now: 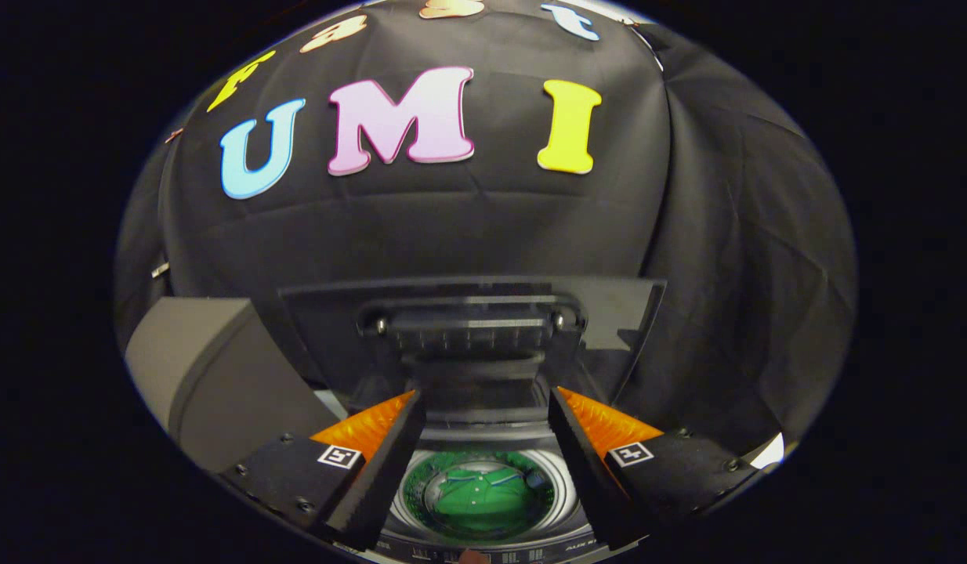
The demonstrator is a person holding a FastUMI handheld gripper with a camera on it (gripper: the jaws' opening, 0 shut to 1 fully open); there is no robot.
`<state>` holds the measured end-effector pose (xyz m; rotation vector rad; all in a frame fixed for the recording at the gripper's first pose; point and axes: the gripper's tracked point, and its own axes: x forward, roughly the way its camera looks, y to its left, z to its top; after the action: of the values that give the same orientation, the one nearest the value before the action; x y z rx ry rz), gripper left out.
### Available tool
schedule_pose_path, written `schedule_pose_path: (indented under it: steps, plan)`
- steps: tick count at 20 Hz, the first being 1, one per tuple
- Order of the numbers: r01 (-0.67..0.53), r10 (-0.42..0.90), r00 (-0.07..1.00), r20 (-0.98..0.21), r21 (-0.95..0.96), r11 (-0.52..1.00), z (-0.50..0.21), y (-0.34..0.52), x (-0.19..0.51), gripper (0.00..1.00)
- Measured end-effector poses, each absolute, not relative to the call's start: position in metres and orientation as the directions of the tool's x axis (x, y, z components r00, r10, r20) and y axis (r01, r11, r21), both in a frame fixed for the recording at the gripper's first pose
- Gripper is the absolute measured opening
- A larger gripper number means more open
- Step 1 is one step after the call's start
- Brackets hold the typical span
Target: Put the clothes into the washing machine and then close the washing machine lid.
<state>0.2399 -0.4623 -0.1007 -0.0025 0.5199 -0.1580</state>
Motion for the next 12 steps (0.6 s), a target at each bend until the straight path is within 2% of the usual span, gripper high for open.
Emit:
schedule_pose_path:
  steps: [7,12]
  plan:
    - [0.137,-0.126,0.893,-0.432,-0.005,0.991,-0.057,-0.462,0.293,0.99]
    - [0.14,-0.12,0.888,-0.445,0.012,0.99,-0.058,-0.466,0.331,0.99]
